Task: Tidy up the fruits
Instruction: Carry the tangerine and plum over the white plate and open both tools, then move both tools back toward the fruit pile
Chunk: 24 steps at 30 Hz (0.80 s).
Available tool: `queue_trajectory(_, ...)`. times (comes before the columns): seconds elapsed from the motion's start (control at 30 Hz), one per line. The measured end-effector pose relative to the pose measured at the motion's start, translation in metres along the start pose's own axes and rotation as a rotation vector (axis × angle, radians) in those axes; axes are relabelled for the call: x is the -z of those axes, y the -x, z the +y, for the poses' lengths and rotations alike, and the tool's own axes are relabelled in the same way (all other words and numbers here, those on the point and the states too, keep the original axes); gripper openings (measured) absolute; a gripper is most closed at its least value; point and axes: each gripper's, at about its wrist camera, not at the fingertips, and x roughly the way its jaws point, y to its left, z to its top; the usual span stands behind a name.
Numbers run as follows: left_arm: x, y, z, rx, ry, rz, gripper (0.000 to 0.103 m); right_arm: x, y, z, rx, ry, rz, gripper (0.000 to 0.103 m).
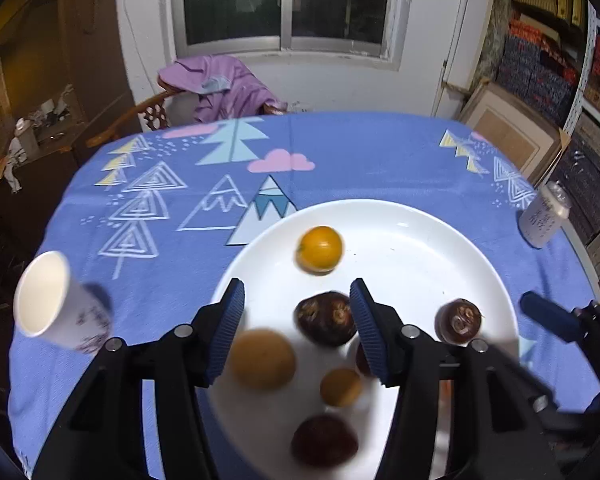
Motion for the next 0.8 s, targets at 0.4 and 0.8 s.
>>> queue_trajectory(0.4,0.150,0.118,0.038,-0.037,0.004,-0.060,0.073,0.104,0.113,-0.018,-0.023,-0.176,-0.166,0.091)
queue_trajectory(0.8,0.210,0.119,0.027,0.051,-0.038,0.007,0.073,0.132,0.107,-0.028,-0.035,-0.244,-0.099,0.091)
